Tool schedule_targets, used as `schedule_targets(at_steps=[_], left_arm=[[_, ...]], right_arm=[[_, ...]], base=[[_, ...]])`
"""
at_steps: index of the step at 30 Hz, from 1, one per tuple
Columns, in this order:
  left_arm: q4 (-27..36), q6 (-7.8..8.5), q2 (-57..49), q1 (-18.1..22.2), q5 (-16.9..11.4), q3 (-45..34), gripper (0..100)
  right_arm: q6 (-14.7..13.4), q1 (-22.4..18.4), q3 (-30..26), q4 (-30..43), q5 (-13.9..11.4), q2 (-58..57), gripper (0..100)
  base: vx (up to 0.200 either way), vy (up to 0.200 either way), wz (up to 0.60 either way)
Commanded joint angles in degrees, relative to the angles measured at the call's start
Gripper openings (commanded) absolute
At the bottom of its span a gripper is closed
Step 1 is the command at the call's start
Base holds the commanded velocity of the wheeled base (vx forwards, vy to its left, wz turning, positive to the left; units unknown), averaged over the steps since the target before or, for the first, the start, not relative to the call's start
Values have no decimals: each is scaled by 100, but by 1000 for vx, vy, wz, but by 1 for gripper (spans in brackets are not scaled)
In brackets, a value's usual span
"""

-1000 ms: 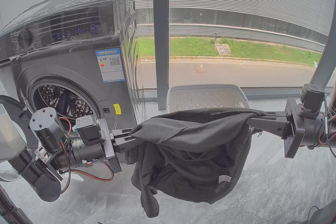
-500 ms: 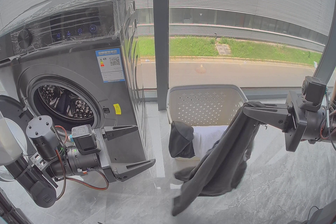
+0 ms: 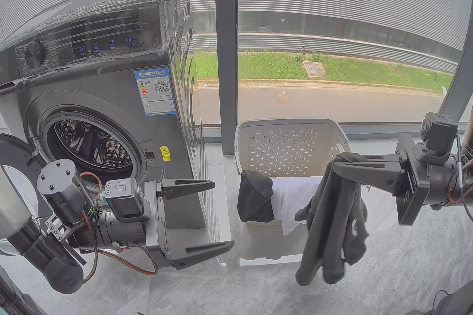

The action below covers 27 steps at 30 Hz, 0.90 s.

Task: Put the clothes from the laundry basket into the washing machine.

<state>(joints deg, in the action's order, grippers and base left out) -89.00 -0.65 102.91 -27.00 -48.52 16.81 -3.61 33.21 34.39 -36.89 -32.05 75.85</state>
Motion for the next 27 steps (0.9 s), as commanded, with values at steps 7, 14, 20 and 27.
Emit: schedule_targets(at_steps=[7, 14, 20, 27], left_arm=[[-47, -6, 256, -429, -316, 393, 100], [-29, -14, 291, -991, -474, 455, 100], [-47, -6, 528, -1220, -448, 472, 100], [-47, -23, 642, -1352, -228, 472, 0]], right_arm=[[-17, 968, -2, -3, -12, 70, 0], [-35, 1311, 42, -3, -12, 176, 0], [-79, 1724, 314, -3, 32, 255, 0], [-140, 2129, 472, -3, 120, 334, 0]], base=[[0, 0, 0], [0, 0, 0], [0, 0, 0], [0, 0, 0]])
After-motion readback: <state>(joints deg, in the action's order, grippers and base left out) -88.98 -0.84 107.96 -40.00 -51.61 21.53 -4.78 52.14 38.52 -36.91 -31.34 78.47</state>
